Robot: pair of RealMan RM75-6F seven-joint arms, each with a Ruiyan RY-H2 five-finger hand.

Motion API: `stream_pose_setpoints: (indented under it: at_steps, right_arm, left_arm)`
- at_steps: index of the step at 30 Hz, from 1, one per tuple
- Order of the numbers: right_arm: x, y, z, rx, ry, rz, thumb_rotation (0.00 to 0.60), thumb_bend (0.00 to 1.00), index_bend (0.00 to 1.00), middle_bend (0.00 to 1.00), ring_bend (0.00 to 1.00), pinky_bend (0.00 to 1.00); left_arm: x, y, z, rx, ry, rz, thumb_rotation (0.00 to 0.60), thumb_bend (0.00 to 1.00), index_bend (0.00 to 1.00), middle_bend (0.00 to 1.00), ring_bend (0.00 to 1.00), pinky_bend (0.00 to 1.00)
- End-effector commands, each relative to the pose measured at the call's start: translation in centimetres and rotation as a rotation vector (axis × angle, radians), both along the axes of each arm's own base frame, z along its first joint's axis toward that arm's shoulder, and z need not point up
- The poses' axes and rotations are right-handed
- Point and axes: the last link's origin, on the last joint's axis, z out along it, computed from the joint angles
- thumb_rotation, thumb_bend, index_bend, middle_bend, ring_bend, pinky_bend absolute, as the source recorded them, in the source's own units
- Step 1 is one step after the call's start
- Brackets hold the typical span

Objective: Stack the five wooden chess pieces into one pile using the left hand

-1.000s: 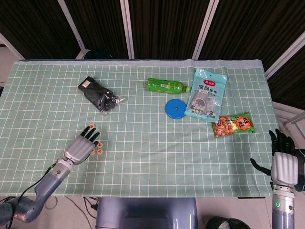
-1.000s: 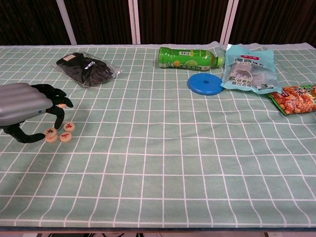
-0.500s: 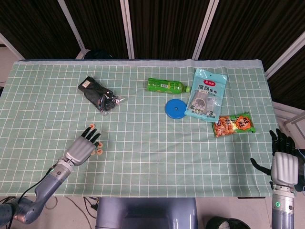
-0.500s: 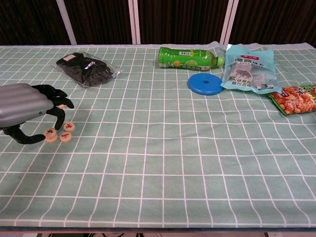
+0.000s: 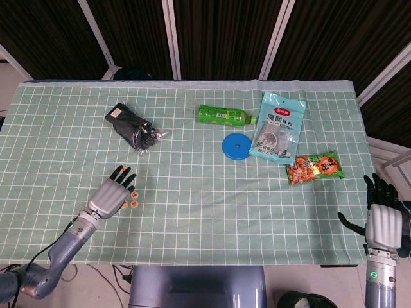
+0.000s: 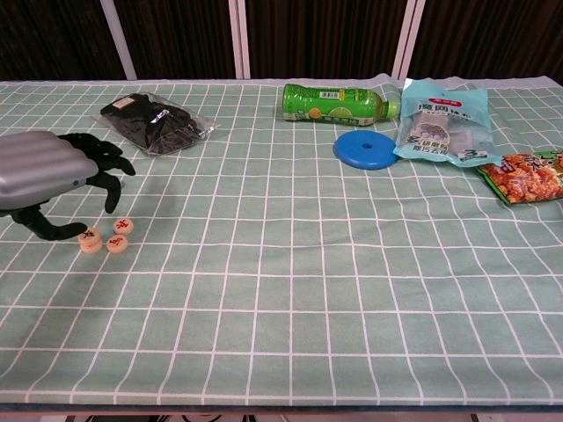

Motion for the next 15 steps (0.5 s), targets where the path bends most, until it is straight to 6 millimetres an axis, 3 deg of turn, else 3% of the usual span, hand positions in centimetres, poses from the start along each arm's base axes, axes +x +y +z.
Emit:
stream_pose_setpoints:
  at_steps: [1, 10, 15]
  right_arm:
    - [0.0, 0.0, -0.1, 0.001, 0.000, -0.001, 0.600, 0.25, 0.06, 0.00, 0.02, 0.00]
    - [0.0, 0.0, -0.2, 0.003, 0.000, -0.005, 0.600, 0.25, 0.06, 0.00, 0.02, 0.00]
    - [-0.2, -0.1, -0.1, 0.000, -0.002, -0.010, 0.600, 0.25, 0.06, 0.00, 0.02, 0.00]
  left_arm:
    - [0.7, 0.6, 0.1, 0.017, -0.017, -0.010, 0.600, 0.35, 0.39, 0.11, 0.00, 0.08]
    - [2.0, 2.2, -1.0, 0.002, -0.001, -0.023, 0.600, 0.29, 0.37, 0.11, 0.00, 0.08]
    - [2.2, 2.0, -1.7, -0.017, 0.011, -0.024, 0.600, 0.29, 0.39, 0.11, 0.00, 0.08]
